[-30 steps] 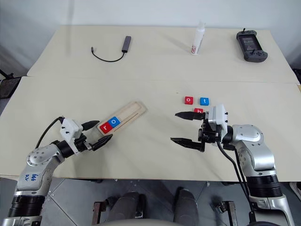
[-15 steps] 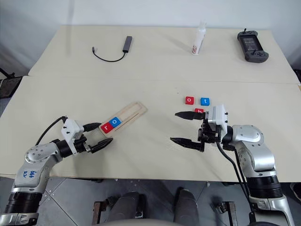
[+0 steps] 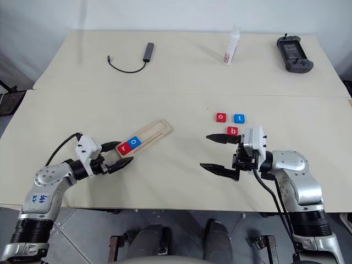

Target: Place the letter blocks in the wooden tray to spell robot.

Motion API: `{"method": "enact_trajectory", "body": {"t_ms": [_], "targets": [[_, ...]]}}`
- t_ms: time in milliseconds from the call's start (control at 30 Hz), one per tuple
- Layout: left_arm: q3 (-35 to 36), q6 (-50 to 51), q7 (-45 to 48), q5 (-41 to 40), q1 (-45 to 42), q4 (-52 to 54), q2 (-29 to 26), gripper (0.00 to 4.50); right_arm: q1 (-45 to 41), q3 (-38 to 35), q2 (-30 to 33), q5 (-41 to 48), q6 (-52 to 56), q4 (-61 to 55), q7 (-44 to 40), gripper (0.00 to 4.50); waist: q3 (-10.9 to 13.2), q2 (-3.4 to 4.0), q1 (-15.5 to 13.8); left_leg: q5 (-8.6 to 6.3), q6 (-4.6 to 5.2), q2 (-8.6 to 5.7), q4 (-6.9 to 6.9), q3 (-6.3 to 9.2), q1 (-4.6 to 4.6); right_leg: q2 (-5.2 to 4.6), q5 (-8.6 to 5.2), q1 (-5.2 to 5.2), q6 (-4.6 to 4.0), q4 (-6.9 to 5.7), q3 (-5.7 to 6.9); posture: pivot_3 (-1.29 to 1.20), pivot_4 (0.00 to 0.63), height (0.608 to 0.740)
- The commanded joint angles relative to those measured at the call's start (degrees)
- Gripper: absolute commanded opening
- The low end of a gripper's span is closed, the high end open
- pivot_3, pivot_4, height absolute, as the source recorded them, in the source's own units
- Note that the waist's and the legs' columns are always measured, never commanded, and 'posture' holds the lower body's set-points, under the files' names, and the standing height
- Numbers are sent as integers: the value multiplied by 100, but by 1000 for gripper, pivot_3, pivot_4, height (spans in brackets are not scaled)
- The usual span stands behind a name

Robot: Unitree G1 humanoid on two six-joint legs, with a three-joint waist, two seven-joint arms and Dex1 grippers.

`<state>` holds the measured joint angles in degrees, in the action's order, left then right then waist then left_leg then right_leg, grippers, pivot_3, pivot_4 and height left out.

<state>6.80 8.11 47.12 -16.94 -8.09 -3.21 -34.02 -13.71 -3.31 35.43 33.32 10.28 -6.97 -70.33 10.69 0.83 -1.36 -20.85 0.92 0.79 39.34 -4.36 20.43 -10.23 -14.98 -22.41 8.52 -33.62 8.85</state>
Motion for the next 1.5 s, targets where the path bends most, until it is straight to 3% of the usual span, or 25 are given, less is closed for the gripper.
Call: {"method": "enact_trajectory", "body": {"t_ms": [33, 233, 400, 567, 733, 833, 933, 967, 1100, 1300, 1500], "targets": [[-272, -172, 482, -129, -162, 207, 33, 3382, 233, -391, 212, 140, -5, -331, 37, 4500, 1, -2, -27, 0, 0, -1, 1, 3, 3, -1, 0, 0, 0, 0, 2, 0, 150, 740], [-1129, -279, 1155, 100, -926, 420, 95, 3382, 1046, -1055, 598, 257, 42, -649, 41, 4500, 4, -7, -35, -1, 2, -4, 5, 8, 18, -2, 0, -5, 0, 5, 8, 0, 150, 740], [-1915, -648, 1570, 600, -1666, -301, 385, 3382, 1989, -1843, 833, 307, 41, -960, 132, 4500, 3, -9, -25, -2, 4, -8, 5, 4, 19, -1, 1, -3, 1, 8, 9, 0, 150, 740], [-2276, -1010, 1868, 814, -2253, -1223, 791, 3382, 3010, -2575, 708, 406, 101, -1445, 356, 4500, 6, -14, -13, -1, 3, 1, 2, -1, 17, 7, 1, -5, 1, 9, 7, 0, 150, 740], [-2416, -1425, 2038, 1047, -2626, -1904, 981, 3382, 3657, -2807, 429, 456, 61, -1839, 636, 4500, 6, -17, -18, -2, 3, 1, 9, 0, 18, 6, 1, -4, 2, 9, 4, 0, 150, 740], [-2398, -1429, 2096, 1041, -2735, -2084, 1076, 3382, 3869, -2836, 253, 448, 19, -1939, 798, 4500, 6, -18, -17, -2, 4, 0, 10, 1, 17, 6, 1, -2, 2, 8, 4, 0, 150, 740], [-2263, -1416, 2078, 970, -2769, -2082, 1105, 4418, 4048, -2944, 36, 391, 24, -1958, 1134, 4500, 6, -17, -16, -2, 5, 0, 11, 2, 17, 5, 1, -2, 2, 8, 3, 0, 150, 740], [-2205, -1407, 2064, 934, -2760, -2055, 1098, 4488, 4101, -2986, -25, 386, 56, -1956, 1260, 4500, 6, -18, -16, -3, 5, 0, 11, 2, 17, 5, 1, -3, 2, 8, 3, 0, 150, 740], [-1797, -1542, 2016, 712, -2618, -1944, 909, 4488, 4358, -3217, -249, 420, 47, -1913, 1566, 4500, 6, -18, -15, -3, 5, 0, 11, 5, 19, 5, 1, -3, 2, 8, 4, 0, 150, 740], [-761, -1998, 2531, -245, -2070, -1804, 482, 4488, 4531, -3496, -570, 346, -386, -1653, 1653, 4500, 5, -15, 13, -3, 5, 6, 9, 1, 15, 7, 1, -6, 1, 5, 1, 0, 150, 740], [-498, -1392, 2643, -535, -1548, -1217, 84, 4488, 4111, -3284, -574, 183, -740, -1203, 1662, 4500, 4, -17, -1, -5, 9, 4, 16, 0, 11, 5, 1, -4, 1, 0, -7, 0, 150, 740]]}}
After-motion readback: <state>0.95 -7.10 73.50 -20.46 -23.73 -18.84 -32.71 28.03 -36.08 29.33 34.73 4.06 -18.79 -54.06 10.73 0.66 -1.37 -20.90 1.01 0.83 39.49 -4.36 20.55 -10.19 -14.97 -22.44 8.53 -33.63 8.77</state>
